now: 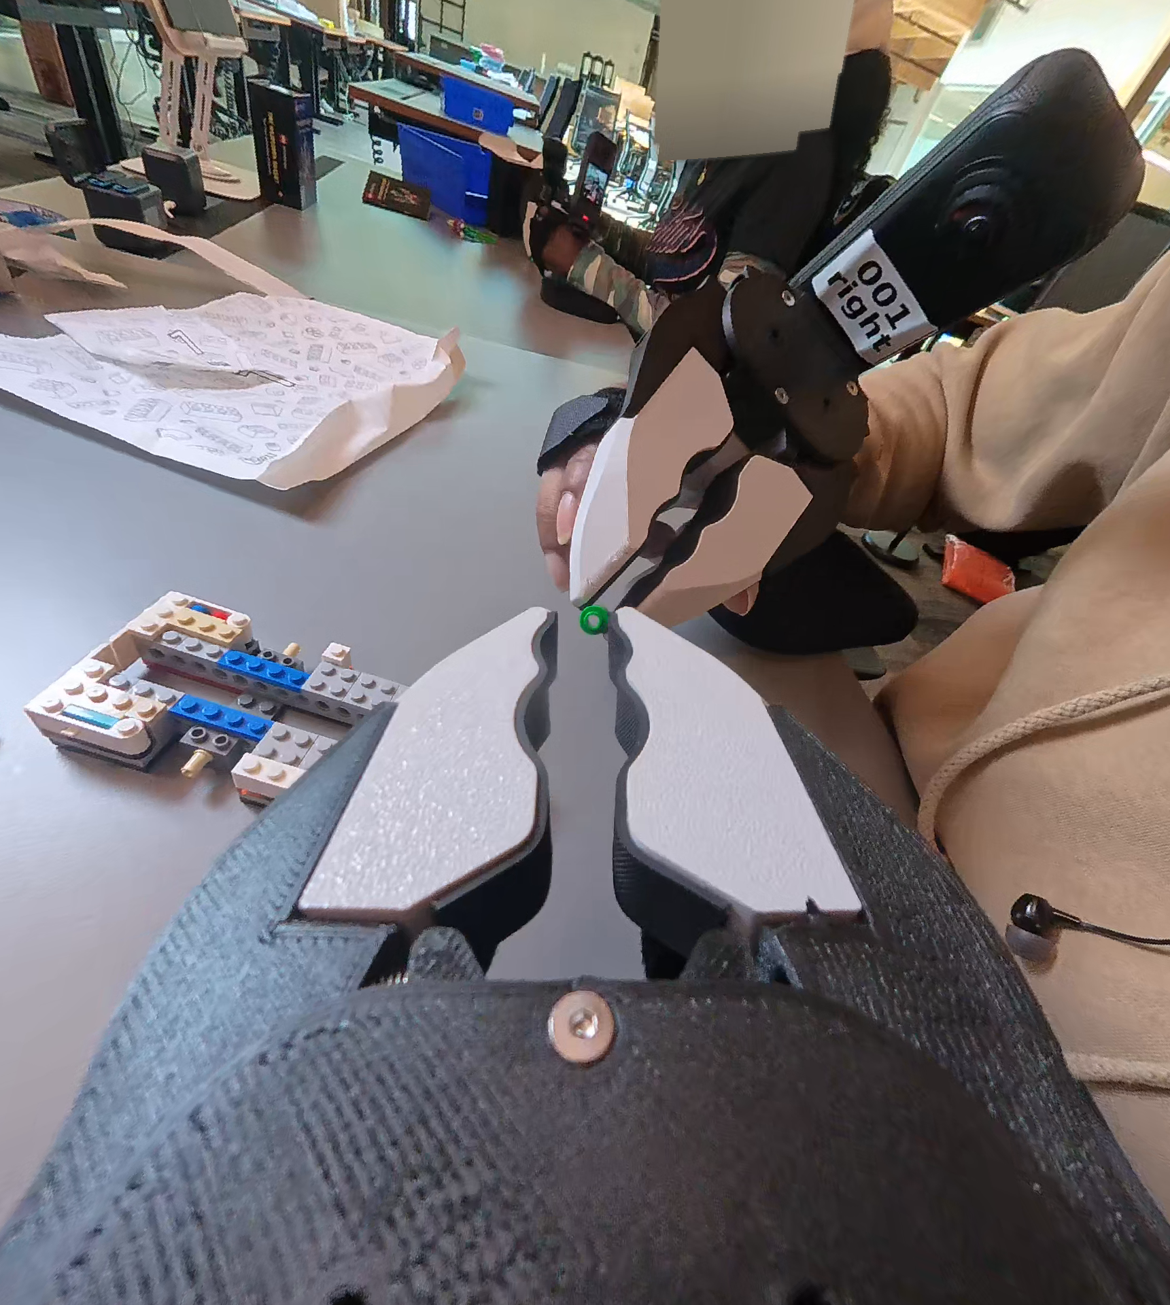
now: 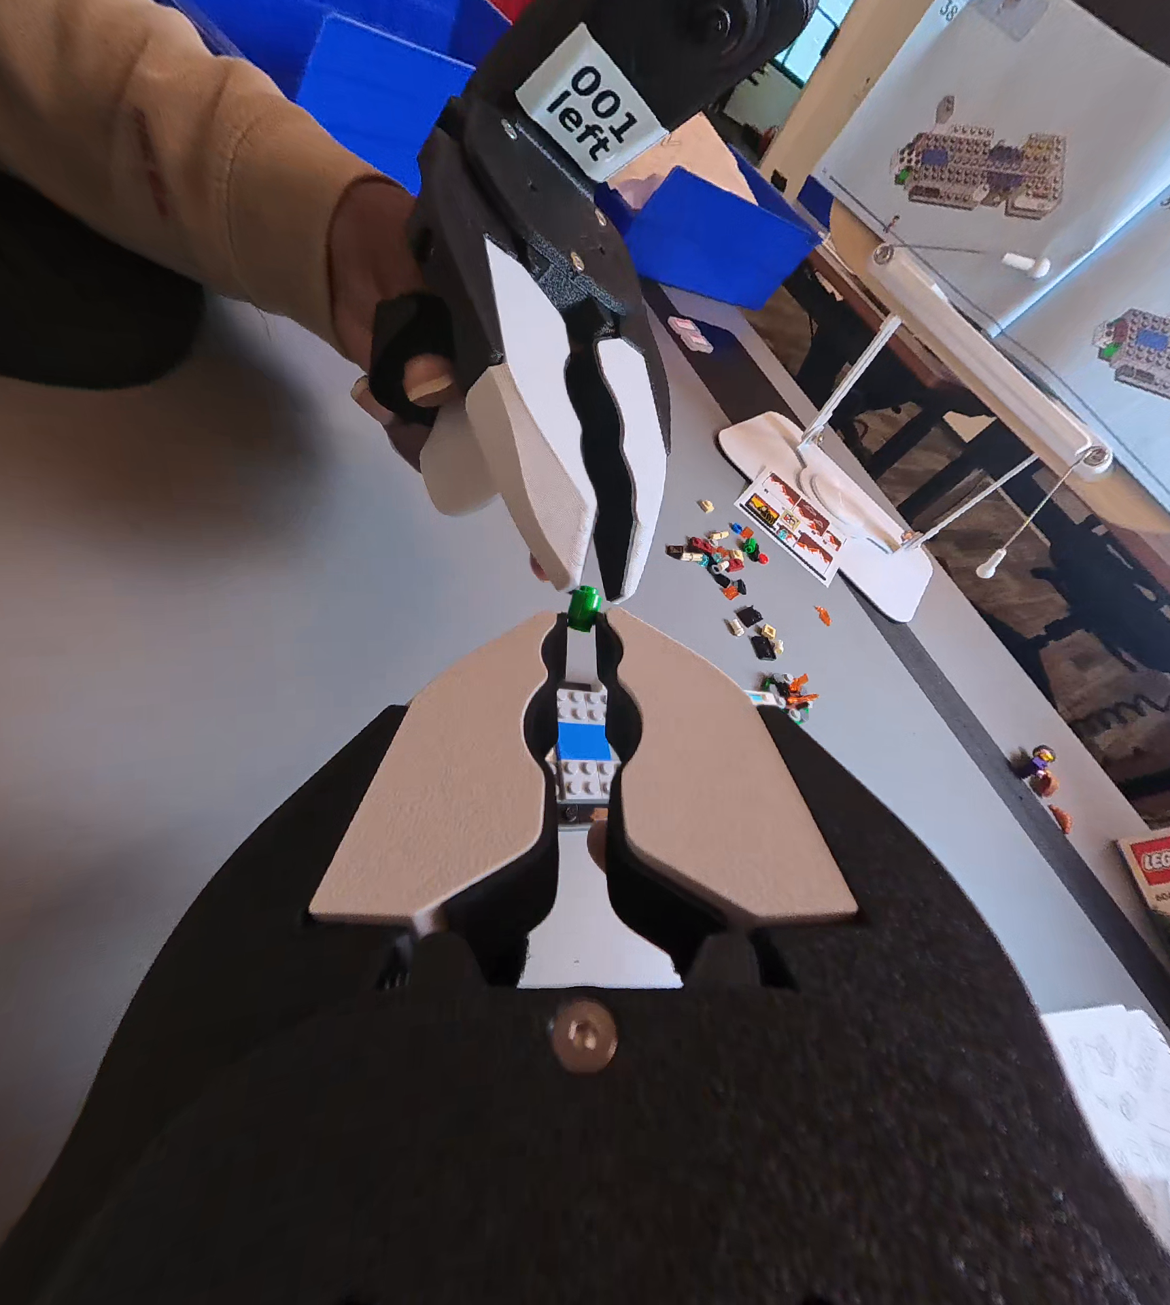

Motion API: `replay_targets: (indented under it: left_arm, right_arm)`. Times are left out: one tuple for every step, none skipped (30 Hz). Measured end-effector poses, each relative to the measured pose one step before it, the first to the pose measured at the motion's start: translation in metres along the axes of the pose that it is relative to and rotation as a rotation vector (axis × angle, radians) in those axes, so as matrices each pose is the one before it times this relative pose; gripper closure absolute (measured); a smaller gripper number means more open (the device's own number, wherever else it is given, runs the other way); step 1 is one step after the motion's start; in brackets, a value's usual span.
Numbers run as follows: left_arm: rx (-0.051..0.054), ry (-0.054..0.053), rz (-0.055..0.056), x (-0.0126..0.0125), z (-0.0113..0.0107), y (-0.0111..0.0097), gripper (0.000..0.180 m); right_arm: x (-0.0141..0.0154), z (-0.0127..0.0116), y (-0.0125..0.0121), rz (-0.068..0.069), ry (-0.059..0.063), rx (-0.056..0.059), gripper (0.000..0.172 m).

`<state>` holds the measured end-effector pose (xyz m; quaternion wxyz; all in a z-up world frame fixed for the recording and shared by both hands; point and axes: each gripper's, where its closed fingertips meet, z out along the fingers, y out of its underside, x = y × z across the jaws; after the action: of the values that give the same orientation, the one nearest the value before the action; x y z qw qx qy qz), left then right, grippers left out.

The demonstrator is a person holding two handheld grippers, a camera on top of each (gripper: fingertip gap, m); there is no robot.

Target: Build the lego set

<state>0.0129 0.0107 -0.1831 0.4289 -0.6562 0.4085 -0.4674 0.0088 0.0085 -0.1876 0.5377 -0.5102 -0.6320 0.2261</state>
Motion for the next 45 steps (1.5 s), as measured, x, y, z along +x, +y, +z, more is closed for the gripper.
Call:
replay_targets:
  left_arm:
    - [0.0025, 0.0095, -0.0068, 0.00118, -0.00020, -0.00020, 0.170]
    - [-0.0023, 0.0010, -0.0035, 0.00000, 0.00002, 0.00025, 0.170]
    - [0.0003, 0.0019, 0.0013, 0.00026, -0.00007, 0.00023, 0.170]
    - [0.0005, 0.0045, 0.0017, 0.00070, -0.00009, 0.00013, 0.171]
    - [-0.0004, 0.0025, 0.0004, 0.00021, 0.00003, 0.00034, 0.170]
    - [-0.0013, 0.0009, -0.0026, -0.00020, -0.00005, 0.00044, 0.170]
    - [0.0026, 0.0029, -0.0054, -0.00001, -0.00024, -0.00017, 0.170]
    - [0.0018, 0.0075, -0.0061, 0.00078, -0.00013, -0.00006, 0.170]
    - [-0.0012, 0.0030, -0.0038, 0.00029, -0.00002, 0.00003, 0.170]
    - [-0.0010, -0.0018, 0.0027, 0.00005, 0.00003, 0.00005, 0.171]
    - [0.0001, 0.0006, 0.0050, 0.00048, -0.00006, -0.00009, 0.172]
    - [-0.0014, -0.0015, 0.0009, 0.00021, 0.00000, 0.00009, 0.173]
    - [-0.0031, -0.0028, 0.0018, -0.00029, 0.00013, 0.00029, 0.173]
    - [-0.0005, -0.0009, 0.0008, -0.00014, -0.00017, -0.00011, 0.173]
    - [-0.0031, -0.0010, -0.0003, -0.00007, -0.00003, 0.00037, 0.173]
    - [-0.0084, -0.0022, 0.0010, -0.00034, 0.00011, 0.00106, 0.173]
    - [-0.0083, -0.0030, 0.0020, -0.00039, 0.00008, 0.00097, 0.173]
    - [-0.0073, -0.0048, 0.0027, -0.00052, 0.00026, 0.00107, 0.173]
    - [-0.0089, -0.0062, 0.0020, -0.00075, 0.00039, 0.00139, 0.173]
    - [-0.0085, -0.0046, 0.0015, -0.00065, 0.00048, 0.00150, 0.173]
    - [-0.0030, -0.0035, 0.0011, -0.00072, 0.00035, 0.00093, 0.173]
    - [-0.0056, -0.0019, -0.0001, -0.00064, 0.00034, 0.00138, 0.173]
    - [-0.0078, -0.0006, 0.0001, -0.00059, 0.00045, 0.00178, 0.173]
    - [-0.0024, -0.0008, 0.0003, -0.00043, 0.00032, 0.00084, 0.173]
    - [0.0074, 0.0063, -0.0038, 0.00069, -0.00018, -0.00078, 0.173]
    - [0.0103, 0.0074, -0.0094, 0.00082, -0.00066, -0.00186, 0.173]
    - [0.0018, -0.0003, -0.0050, -0.00070, -0.00079, -0.00085, 0.173]
    - [-0.0049, -0.0092, 0.0043, -0.00201, -0.00087, 0.00061, 0.173]
    - [-0.0016, -0.0028, 0.0040, -0.00122, -0.00085, 0.00055, 0.173]
    - [-0.0076, 0.0060, -0.0029, -0.00019, -0.00029, 0.00143, 0.173]
    - [-0.0111, 0.0039, -0.0027, -0.00041, 0.00008, 0.00195, 0.173]
    - [-0.0030, 0.0005, 0.0020, -0.00042, 0.00019, 0.00093, 0.173]
    - [-0.0070, 0.0100, 0.0012, 0.00131, 0.00040, 0.00133, 0.173]
    - [-0.0054, 0.0064, 0.0010, 0.00120, 0.00057, 0.00078, 0.173]
    - [0.0017, 0.0018, 0.0039, 0.00095, 0.00043, -0.00023, 0.173]
    - [-0.0026, 0.0091, 0.0030, 0.00208, 0.00048, 0.00015, 0.173]
    - [-0.0019, 0.0066, 0.0019, 0.00171, 0.00045, 0.00005, 0.173]
    - [0.0027, 0.0039, 0.0019, 0.00132, 0.00026, -0.00063, 0.173]
    - [-0.0043, 0.0008, 0.0021, 0.00049, 0.00030, 0.00044, 0.173]
    - [-0.0050, -0.0009, 0.0020, -0.00020, 0.00000, 0.00089, 0.173]
    - [-0.0011, -0.0027, 0.0002, -0.00066, -0.00009, 0.00071, 0.173]
    - [-0.0001, 0.0012, -0.0034, -0.00034, -0.00014, 0.00059, 0.173]
    - [0.0016, 0.0079, -0.0074, 0.00032, -0.00007, 0.00023, 0.173]
    - [0.0003, 0.0075, -0.0110, 0.00014, -0.00001, 0.00032, 0.173]
    - [0.0001, 0.0060, -0.0087, -0.00012, -0.00017, 0.00030, 0.173]
  right_arm:
    - [0.00006, 0.00083, -0.00055, -0.0003, 0.0021, 0.0034, 0.164]
    - [-0.00009, 0.00067, -0.00027, -0.0006, 0.0008, 0.0012, 0.164]
    - [0.00004, 0.00047, -0.00046, -0.0021, 0.0022, 0.0031, 0.164]
    - [0.00002, 0.00007, -0.00094, -0.0023, 0.0020, 0.0067, 0.164]
    - [-0.00011, 0.00009, -0.00069, -0.0005, 0.0005, 0.0041, 0.164]
    - [0.00018, 0.00017, -0.00018, -0.0006, 0.0012, 0.0011, 0.164]
    - [0.00033, -0.00004, -0.00050, -0.0017, 0.0028, 0.0041, 0.164]
    - [0.00015, -0.00009, -0.00089, -0.0011, 0.0016, 0.0058, 0.164]
    - [-0.00002, 0.00020, -0.00029, 0.0003, -0.0012, 0.0007, 0.164]
    - [0.00011, 0.00017, 0.00011, -0.0002, -0.0007, -0.0018, 0.164]
    - [0.00015, 0.00019, -0.00013, -0.0005, 0.0003, 0.0010, 0.164]
    - [-0.00011, 0.00010, 0.00022, 0.0020, -0.0014, -0.0002, 0.164]
    - [0.00010, 0.00018, 0.00023, 0.0029, -0.0010, -0.0005, 0.164]
    - [-0.00003, 0.00014, 0.00020, 0.0016, 0.0003, 0.0013, 0.164]
    - [-0.00019, 0.00032, 0.00049, 0.0025, -0.0006, -0.0008, 0.164]
    - [-0.00050, 0.00045, 0.00091, 0.0037, -0.0014, -0.0037, 0.164]
    - [-0.00042, 0.00054, 0.00093, 0.0033, 0.0001, -0.0038, 0.164]
    - [-0.00040, 0.00047, 0.00119, 0.0032, 0.0006, -0.0051, 0.164]
    - [-0.00043, 0.00061, 0.00159, 0.0039, -0.0008, -0.0074, 0.164]
    - [-0.00035, 0.00051, 0.00151, 0.0040, -0.0006, -0.0071, 0.164]
    - [-0.00029, 0.00051, 0.00137, 0.0045, 0.0000, -0.0058, 0.164]
    - [-0.00054, 0.00067, 0.00157, 0.0060, -0.0032, -0.0082, 0.164]
    - [-0.00061, 0.00064, 0.00182, 0.0051, -0.0049, -0.0103, 0.164]
    - [-0.00078, 0.00088, 0.00283, 0.0022, -0.0056, -0.0159, 0.164]
    - [-0.00173, 0.00129, 0.00472, -0.0020, -0.0129, -0.0269, 0.164]
    - [-0.00241, 0.00113, 0.00459, -0.0073, -0.0137, -0.0241, 0.165]
    - [-0.00022, -0.00006, 0.00190, -0.0112, 0.0038, -0.0059, 0.165]
    - [0.00193, -0.00133, -0.00037, -0.0100, 0.0133, 0.0053, 0.165]
    - [0.00224, -0.00204, -0.00133, -0.0024, 0.0059, 0.0060, 0.165]
    - [0.00259, -0.00231, -0.00224, 0.0016, 0.0019, 0.0091, 0.164]
    - [0.00211, -0.00236, -0.00332, -0.0034, -0.0031, 0.0153, 0.164]
    - [0.00088, -0.00206, -0.00350, -0.0110, -0.0090, 0.0136, 0.164]
    - [0.00034, -0.00113, -0.00281, -0.0170, -0.0080, 0.0060, 0.164]
    - [-0.00055, -0.00015, -0.00169, -0.0197, -0.0091, -0.0005, 0.164]
    - [-0.00126, 0.00057, -0.00073, -0.0167, -0.0101, -0.0035, 0.164]
    - [-0.00130, 0.00118, -0.00006, -0.0112, -0.0065, -0.0040, 0.165]
    - [-0.00219, 0.00158, 0.00037, -0.0076, -0.0106, -0.0035, 0.165]
    - [-0.00296, 0.00174, 0.00032, -0.0056, -0.0121, -0.0015, 0.165]
    - [-0.00202, 0.00152, 0.00019, -0.0060, -0.0045, 0.0004, 0.164]
    - [-0.00085, 0.00129, 0.00036, -0.0067, 0.0035, 0.0004, 0.164]
    - [-0.00009, 0.00089, 0.00052, -0.0046, 0.0057, -0.0005, 0.164]
    - [-0.00025, 0.00063, 0.00014, 0.0002, 0.0032, 0.0016, 0.164]
    - [-0.00049, 0.00046, -0.00046, 0.0007, 0.0029, 0.0049, 0.164]
    - [-0.00018, 0.00027, -0.00020, -0.0064, 0.0066, 0.0026, 0.164]
    - [-0.00010, 0.00022, -0.00004, -0.0141, 0.0098, 0.0000, 0.164]
